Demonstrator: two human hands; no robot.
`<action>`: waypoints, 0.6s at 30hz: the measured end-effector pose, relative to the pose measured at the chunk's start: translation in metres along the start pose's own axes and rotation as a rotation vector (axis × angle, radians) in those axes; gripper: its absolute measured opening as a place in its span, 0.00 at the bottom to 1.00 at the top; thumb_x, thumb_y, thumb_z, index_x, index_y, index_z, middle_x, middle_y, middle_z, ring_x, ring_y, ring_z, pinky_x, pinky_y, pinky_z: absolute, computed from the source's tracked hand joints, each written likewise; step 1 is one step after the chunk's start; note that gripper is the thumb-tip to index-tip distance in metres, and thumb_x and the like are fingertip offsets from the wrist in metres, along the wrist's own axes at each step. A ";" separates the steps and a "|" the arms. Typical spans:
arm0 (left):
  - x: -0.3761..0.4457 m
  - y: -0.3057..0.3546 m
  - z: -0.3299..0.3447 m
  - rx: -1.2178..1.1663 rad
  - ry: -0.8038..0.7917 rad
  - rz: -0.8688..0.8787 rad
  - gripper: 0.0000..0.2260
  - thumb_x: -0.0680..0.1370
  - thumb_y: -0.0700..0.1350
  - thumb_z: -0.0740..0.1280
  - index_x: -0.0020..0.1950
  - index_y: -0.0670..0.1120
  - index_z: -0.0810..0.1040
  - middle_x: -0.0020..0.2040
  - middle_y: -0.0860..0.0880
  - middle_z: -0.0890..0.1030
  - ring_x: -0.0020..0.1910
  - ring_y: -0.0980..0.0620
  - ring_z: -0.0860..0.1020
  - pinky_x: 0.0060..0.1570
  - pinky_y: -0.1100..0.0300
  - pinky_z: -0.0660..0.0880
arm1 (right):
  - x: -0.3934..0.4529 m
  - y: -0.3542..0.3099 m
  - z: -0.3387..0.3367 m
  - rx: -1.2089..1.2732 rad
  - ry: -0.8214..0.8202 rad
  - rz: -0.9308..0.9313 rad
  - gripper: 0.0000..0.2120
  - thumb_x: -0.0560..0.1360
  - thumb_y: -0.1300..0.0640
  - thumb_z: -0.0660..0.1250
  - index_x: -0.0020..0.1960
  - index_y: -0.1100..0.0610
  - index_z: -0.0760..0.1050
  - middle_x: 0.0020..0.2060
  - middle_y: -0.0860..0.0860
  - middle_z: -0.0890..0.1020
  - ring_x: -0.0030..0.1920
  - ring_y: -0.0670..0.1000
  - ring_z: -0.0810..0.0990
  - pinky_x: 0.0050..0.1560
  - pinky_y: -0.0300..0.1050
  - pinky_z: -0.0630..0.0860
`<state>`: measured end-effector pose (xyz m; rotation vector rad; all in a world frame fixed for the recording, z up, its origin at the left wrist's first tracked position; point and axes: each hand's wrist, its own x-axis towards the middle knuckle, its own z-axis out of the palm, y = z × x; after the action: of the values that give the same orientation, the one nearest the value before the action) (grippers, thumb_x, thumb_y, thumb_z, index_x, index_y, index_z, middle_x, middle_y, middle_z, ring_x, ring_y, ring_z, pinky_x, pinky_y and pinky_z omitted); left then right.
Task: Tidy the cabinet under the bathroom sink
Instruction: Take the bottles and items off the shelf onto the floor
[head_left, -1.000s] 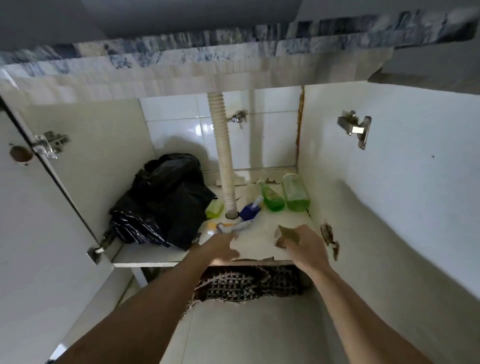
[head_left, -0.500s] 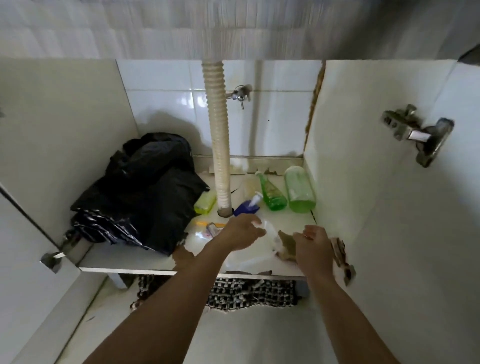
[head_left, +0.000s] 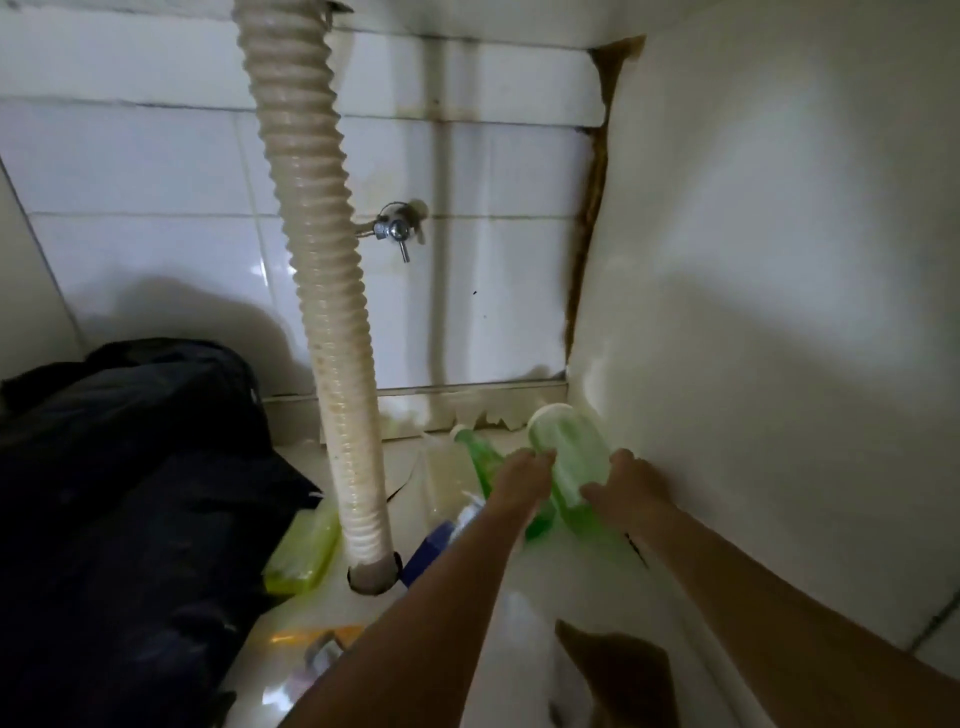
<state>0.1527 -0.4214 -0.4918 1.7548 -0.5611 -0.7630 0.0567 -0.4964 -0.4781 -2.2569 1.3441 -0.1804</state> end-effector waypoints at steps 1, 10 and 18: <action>0.014 0.001 0.002 -0.046 -0.028 0.000 0.19 0.82 0.49 0.57 0.66 0.38 0.71 0.61 0.39 0.76 0.60 0.40 0.75 0.64 0.47 0.71 | 0.011 0.000 0.005 0.001 -0.007 0.003 0.27 0.76 0.47 0.65 0.67 0.63 0.65 0.63 0.60 0.74 0.61 0.60 0.75 0.59 0.49 0.73; 0.065 -0.009 0.018 -0.322 -0.172 -0.189 0.24 0.80 0.55 0.60 0.71 0.42 0.65 0.65 0.40 0.73 0.61 0.42 0.74 0.62 0.46 0.73 | 0.049 0.009 0.032 0.421 -0.154 0.219 0.30 0.70 0.41 0.71 0.61 0.63 0.75 0.44 0.55 0.78 0.34 0.50 0.75 0.29 0.39 0.69; 0.043 0.003 0.015 -0.032 -0.039 0.037 0.18 0.81 0.51 0.59 0.66 0.41 0.73 0.59 0.42 0.77 0.57 0.44 0.76 0.57 0.52 0.73 | 0.030 0.006 0.026 0.912 -0.087 0.346 0.36 0.63 0.39 0.74 0.60 0.63 0.74 0.51 0.59 0.79 0.44 0.57 0.78 0.37 0.43 0.75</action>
<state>0.1711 -0.4619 -0.5017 1.6992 -0.6030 -0.7779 0.0759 -0.5150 -0.5076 -1.2487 1.2298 -0.4567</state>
